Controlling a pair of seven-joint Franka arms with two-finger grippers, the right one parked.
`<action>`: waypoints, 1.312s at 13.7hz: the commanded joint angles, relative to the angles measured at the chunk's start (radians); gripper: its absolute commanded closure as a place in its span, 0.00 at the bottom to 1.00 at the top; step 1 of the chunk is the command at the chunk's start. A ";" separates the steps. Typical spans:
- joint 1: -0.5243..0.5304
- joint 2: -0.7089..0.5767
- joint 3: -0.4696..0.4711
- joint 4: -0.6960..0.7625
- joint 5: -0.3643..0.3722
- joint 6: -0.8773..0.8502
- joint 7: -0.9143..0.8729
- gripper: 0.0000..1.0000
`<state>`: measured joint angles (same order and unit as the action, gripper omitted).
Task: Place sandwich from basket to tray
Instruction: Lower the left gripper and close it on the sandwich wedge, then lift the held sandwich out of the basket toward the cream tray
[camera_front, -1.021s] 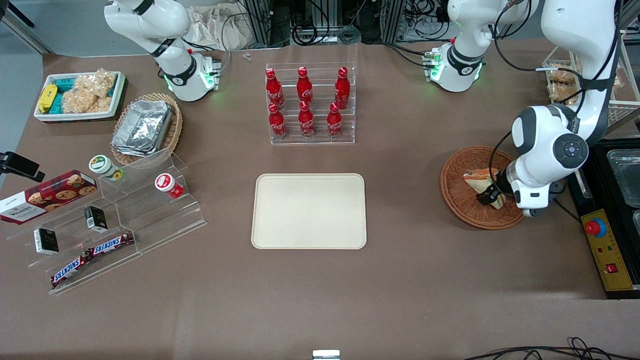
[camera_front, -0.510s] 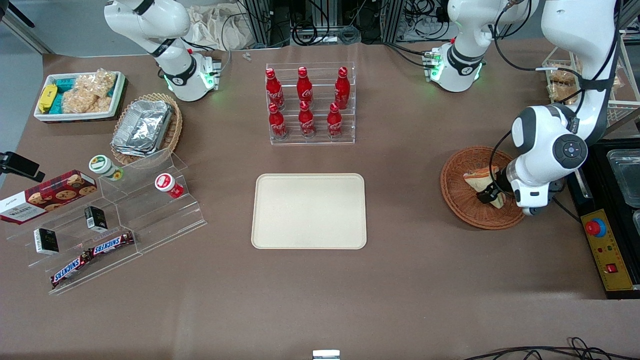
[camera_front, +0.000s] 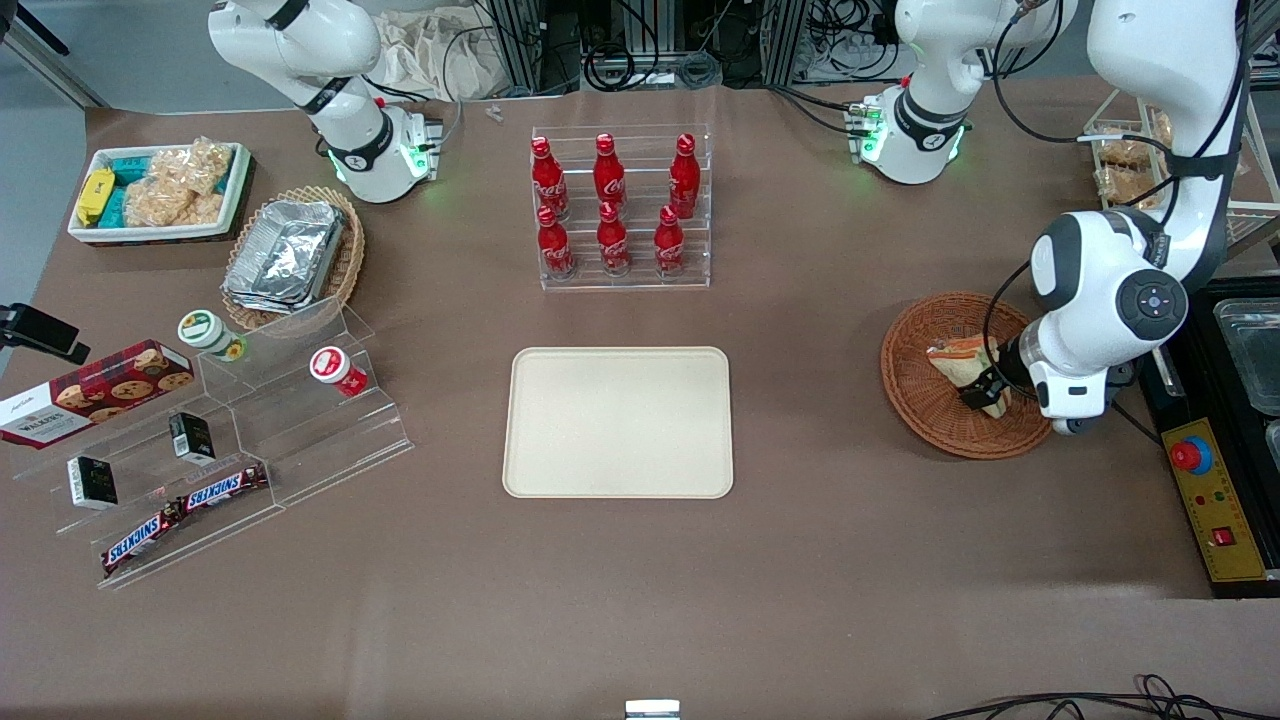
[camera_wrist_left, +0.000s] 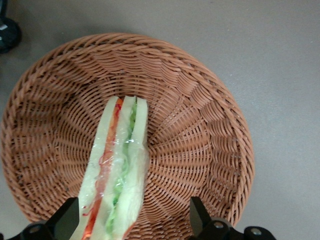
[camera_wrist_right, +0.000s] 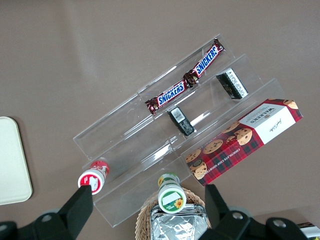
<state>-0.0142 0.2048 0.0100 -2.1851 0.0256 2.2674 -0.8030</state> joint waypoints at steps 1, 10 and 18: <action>0.003 -0.005 0.013 -0.031 0.036 -0.020 -0.030 0.00; 0.003 0.077 0.016 -0.079 0.027 0.159 -0.053 1.00; -0.006 0.028 -0.024 0.400 -0.022 -0.486 0.062 1.00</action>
<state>-0.0123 0.2251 0.0177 -1.9483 0.0302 1.9333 -0.7624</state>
